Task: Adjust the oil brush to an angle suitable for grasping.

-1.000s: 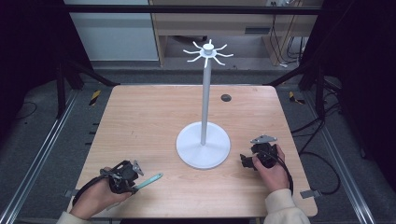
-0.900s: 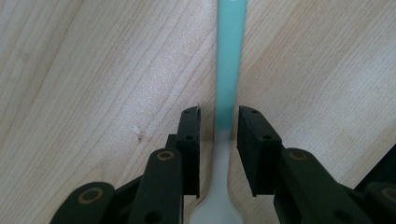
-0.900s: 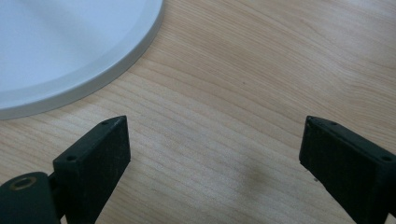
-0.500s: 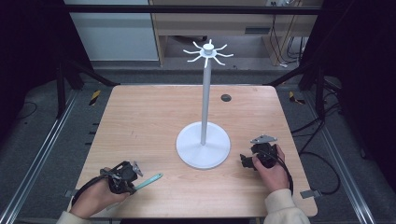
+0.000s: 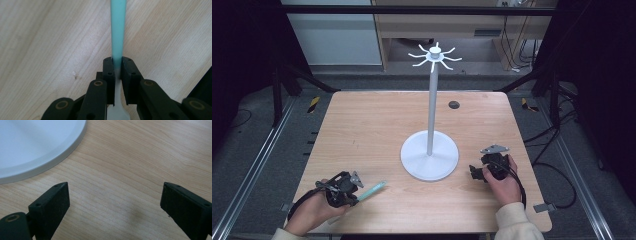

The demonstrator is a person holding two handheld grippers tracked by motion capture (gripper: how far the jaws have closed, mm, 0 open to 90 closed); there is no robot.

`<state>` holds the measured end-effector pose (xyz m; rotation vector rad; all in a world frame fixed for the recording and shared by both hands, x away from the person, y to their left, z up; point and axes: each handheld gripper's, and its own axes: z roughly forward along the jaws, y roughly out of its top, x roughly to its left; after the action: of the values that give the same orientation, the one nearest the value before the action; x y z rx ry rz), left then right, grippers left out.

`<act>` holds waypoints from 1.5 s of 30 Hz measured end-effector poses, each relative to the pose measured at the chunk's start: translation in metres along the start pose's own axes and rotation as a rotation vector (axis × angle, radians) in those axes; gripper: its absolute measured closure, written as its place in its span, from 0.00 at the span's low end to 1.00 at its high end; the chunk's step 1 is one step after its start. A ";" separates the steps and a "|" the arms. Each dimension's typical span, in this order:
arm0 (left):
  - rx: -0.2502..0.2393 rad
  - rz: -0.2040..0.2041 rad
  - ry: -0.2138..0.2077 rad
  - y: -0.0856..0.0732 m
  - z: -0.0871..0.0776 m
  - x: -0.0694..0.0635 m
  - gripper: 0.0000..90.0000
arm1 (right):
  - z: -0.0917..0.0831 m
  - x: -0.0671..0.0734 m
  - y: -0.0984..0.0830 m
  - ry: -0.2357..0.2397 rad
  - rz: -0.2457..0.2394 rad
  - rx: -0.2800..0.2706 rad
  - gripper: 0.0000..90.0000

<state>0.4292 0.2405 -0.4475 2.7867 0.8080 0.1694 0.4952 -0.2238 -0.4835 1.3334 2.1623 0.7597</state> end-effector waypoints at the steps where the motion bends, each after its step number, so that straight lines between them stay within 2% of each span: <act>1: 0.000 0.000 0.000 0.000 0.000 0.000 0.91 | 0.000 0.000 0.000 0.000 0.000 0.000 0.10; 8: -0.127 -0.031 0.011 0.005 -0.016 0.003 0.91 | 0.000 0.000 0.000 0.000 -0.002 0.000 0.10; 11: -0.165 -0.038 0.020 0.008 -0.022 0.005 0.91 | 0.000 0.000 0.000 -0.001 -0.003 -0.001 0.10; 12: -0.195 -0.042 0.024 0.010 -0.027 0.006 0.91 | 0.000 0.000 0.000 0.000 -0.003 -0.002 0.10; 14: -0.209 -0.044 0.024 0.011 -0.029 0.006 0.91 | 0.001 0.000 0.000 -0.001 -0.004 -0.002 0.10; 15: -0.248 -0.051 0.031 0.014 -0.034 0.006 0.91 | 0.001 0.000 0.000 -0.002 -0.008 0.000 0.10; 16: -0.248 -0.051 0.031 0.014 -0.034 0.006 0.91 | 0.001 0.000 0.000 -0.002 -0.008 0.000 0.10; 20: -0.313 -0.074 0.036 0.020 -0.042 0.007 0.91 | 0.001 0.000 0.000 -0.003 -0.007 0.001 0.10; 26: -0.396 -0.088 0.057 0.032 -0.052 0.007 0.91 | 0.001 0.000 0.000 -0.002 -0.006 0.000 0.10; 45: -0.529 -0.081 0.094 0.058 -0.081 -0.002 0.91 | 0.000 0.000 0.000 -0.001 -0.005 0.000 0.10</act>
<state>0.4429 0.2067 -0.3548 2.2598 0.7624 0.4330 0.4955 -0.2240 -0.4837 1.3280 2.1638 0.7578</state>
